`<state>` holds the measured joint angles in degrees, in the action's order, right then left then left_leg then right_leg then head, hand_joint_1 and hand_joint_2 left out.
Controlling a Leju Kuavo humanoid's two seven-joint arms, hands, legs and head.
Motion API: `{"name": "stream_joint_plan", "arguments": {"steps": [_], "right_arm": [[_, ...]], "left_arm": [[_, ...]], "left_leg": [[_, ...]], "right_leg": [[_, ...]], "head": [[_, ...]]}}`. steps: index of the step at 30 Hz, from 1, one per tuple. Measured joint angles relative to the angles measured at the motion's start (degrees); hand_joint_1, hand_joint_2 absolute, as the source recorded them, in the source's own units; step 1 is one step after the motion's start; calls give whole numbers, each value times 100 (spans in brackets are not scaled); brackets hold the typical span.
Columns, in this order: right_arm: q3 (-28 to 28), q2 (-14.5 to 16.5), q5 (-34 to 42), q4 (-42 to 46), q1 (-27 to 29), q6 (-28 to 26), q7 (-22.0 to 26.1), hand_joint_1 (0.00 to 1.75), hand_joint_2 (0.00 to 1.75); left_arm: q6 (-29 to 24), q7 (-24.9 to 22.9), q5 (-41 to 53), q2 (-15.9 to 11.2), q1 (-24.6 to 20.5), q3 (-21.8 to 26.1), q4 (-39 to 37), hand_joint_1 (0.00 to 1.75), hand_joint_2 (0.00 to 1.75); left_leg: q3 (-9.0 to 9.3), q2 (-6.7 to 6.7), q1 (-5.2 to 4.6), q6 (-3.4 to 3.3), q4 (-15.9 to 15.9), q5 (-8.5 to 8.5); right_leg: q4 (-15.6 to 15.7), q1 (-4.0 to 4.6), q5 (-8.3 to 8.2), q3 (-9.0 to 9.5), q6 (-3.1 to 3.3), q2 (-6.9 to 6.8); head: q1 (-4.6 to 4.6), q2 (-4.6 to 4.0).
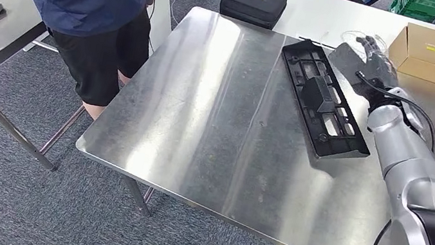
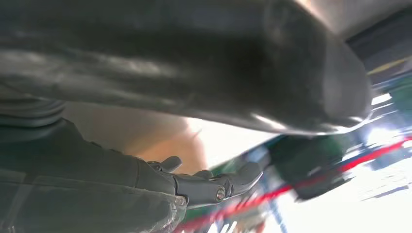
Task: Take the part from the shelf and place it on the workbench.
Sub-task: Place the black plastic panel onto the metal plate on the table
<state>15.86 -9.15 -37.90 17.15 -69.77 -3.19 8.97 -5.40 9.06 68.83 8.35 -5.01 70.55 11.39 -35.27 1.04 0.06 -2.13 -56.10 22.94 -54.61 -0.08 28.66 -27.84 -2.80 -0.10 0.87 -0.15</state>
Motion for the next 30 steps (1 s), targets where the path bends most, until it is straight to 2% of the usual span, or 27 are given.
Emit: {"name": "stream_joint_plan", "arguments": {"steps": [4, 6, 9, 16, 19, 22, 25, 27, 30], "right_arm": [[-612, 240, 1613, 212, -61, 1847, 600, 0, 0], [-868, 347, 2176, 356, -35, 2435, 673, 0, 0], [-1039, 420, 2457, 517, 13, 2576, 672, 0, 0], [-1173, 462, 2569, 679, 65, 2638, 664, 0, 0], [-1189, 483, 3118, 760, 164, 3224, 690, 0, 0], [-1016, 515, 4781, 1412, 801, 3880, 751, 0, 0], [-359, 519, 6158, 2646, 1939, 3695, 1101, 0, 0], [211, 509, 6415, 3451, 2724, 3439, 1438, 0, 0], [988, 481, 6391, 4416, 3668, 3202, 1802, 0, 0]], "left_arm": [[-7, -19, -41, -5, -3, 1, 0, 0, 0], [-7, -19, -53, -5, -6, 2, 0, 0, 0], [-8, -23, -57, -6, -7, 3, -3, 0, 0], [-9, -27, -58, -9, -8, 3, -7, 0, 0], [-20, -28, -97, -9, -8, 6, -7, 0, 0], [-89, -53, -161, 0, -11, 20, -10, 0, 0], [-202, -144, -253, 27, -15, 64, -19, 0, 0], [-284, -175, -339, 44, -16, 122, -22, 0, 0], [-385, -180, -458, 66, -26, 217, -25, 0, 0]], "left_leg": [[9, -8, 2, 0, 0, 0], [12, -1, 5, 1, 0, 1], [12, 10, 5, 3, 1, 2], [13, 1, -2, 5, 0, 3], [15, 1, -2, 5, 0, 4], [30, 4, 2, 8, 0, 11], [44, 2, 2, 16, 0, 26], [45, -13, 2, 25, 1, 35], [46, -26, 4, 33, 2, 43]], "right_leg": [[0, -1, 0, 3, 0, 5], [0, -1, 1, 4, 1, -2], [0, 0, 3, 7, 3, -12], [0, -3, 3, 9, 4, -4], [1, -5, 3, 11, 3, -4], [2, -5, 4, 23, 4, -7], [4, -4, 10, 36, 7, -5], [4, -3, 12, 33, 11, 9], [4, 0, 19, 19, 22, 23]], "head": [[-1, 0], [-1, 0], [1, 0], [0, 0], [1, 0], [2, 0], [2, 0], [2, 0], [-1, 0]]}}
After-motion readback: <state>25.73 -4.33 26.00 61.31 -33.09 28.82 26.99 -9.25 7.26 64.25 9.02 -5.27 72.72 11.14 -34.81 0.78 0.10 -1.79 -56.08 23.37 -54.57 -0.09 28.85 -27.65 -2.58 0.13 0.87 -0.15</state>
